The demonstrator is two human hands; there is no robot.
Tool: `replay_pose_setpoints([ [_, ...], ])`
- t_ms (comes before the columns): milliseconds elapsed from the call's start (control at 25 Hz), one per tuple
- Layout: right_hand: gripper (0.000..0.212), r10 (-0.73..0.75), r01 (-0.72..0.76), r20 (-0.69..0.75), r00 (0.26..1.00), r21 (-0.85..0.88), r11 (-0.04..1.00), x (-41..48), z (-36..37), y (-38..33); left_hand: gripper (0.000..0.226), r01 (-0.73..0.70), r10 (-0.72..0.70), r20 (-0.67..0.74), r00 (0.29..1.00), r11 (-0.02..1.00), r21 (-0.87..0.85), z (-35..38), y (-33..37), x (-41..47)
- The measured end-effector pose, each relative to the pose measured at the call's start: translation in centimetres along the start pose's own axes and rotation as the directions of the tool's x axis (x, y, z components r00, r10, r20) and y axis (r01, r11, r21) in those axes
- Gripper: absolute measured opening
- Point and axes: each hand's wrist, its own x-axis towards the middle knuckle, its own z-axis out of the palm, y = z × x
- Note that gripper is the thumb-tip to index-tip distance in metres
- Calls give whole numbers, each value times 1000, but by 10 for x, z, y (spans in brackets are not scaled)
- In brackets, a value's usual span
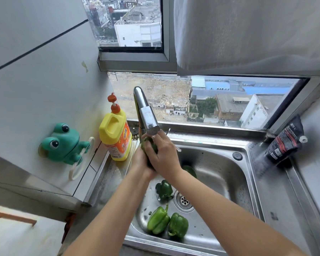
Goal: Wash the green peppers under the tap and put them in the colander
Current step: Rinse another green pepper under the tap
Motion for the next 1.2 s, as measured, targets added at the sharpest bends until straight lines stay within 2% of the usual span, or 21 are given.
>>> replay_pose_setpoints([
  [80, 45, 68, -70, 44, 997, 51, 996, 0, 4, -3, 24, -101, 99, -22, 995, 986, -136, 1, -6, 3],
  [160, 46, 16, -28, 138, 990, 83, 996, -2, 4, 1, 12, -63, 72, 30, 997, 969, -239, -1, -5, 5],
  [280, 51, -6, -31, 254, 967, 142, 989, 2, -11, 7, 21, 14, -18, -71, 997, 998, -65, -4, -6, 9],
  [320, 55, -1, -40, 285, 959, 140, 989, 3, -13, 9, 26, 19, -27, -83, 996, 995, -99, -5, -8, 11],
  [400, 50, 36, -72, 254, 966, 133, 988, 7, -12, 10, 30, -60, 46, -142, 989, 993, -100, -1, -10, 11],
  [480, 35, 193, -237, 185, 964, 254, 938, 13, -11, 3, 31, -207, 211, -216, 953, 978, 39, 0, -13, 16],
  [560, 22, 335, -411, 241, 911, 452, 792, 22, -15, -7, 28, -364, 401, -203, 893, 910, 196, 2, -12, 16],
  [640, 22, 418, -567, 384, 823, 533, 628, 33, -25, -11, 32, -481, 550, -126, 826, 803, 352, 3, -10, 14],
  [680, 22, 475, -672, 477, 740, 558, 486, 40, -30, -9, 34, -515, 595, -73, 800, 744, 424, 2, -8, 12],
  [760, 18, 519, -851, 694, 499, 507, 140, 48, -41, -6, 35, -587, 661, 93, 745, 582, 562, 0, -6, 9],
  [800, 22, 519, -885, 739, 429, 460, 76, 48, -40, -3, 35, -607, 674, 169, 719, 490, 626, -2, -3, 11],
  [840, 26, 525, -896, 749, 404, 441, 60, 45, -40, 1, 36, -612, 678, 216, 703, 421, 670, -2, 0, 13],
  [880, 30, 553, -892, 732, 399, 448, 50, 42, -36, 4, 36, -594, 675, 228, 702, 378, 711, 0, 4, 16],
  [920, 33, 578, -875, 703, 415, 483, 41, 40, -31, 7, 34, -558, 648, 219, 730, 379, 739, 3, 6, 18],
  [960, 33, 611, -839, 645, 460, 540, 62, 38, -25, 8, 28, -527, 604, 206, 770, 422, 738, 7, 5, 16],
  [1000, 29, 649, -791, 546, 530, 594, 147, 36, -18, 9, 19, -494, 543, 198, 816, 479, 726, 9, 1, 17],
  [1080, 21, 638, -651, 277, 719, 589, 478, 35, -8, 9, 21, -421, 451, 149, 880, 595, 685, 14, -7, 14],
  [1120, 21, 551, -549, 173, 816, 528, 648, 32, -4, 9, 25, -355, 394, 90, 915, 678, 643, 13, -5, 15],
  [1200, 30, 224, -227, 43, 974, 263, 938, 22, -4, 10, 31, -144, 153, 13, 988, 896, 420, 17, 9, 12],
])
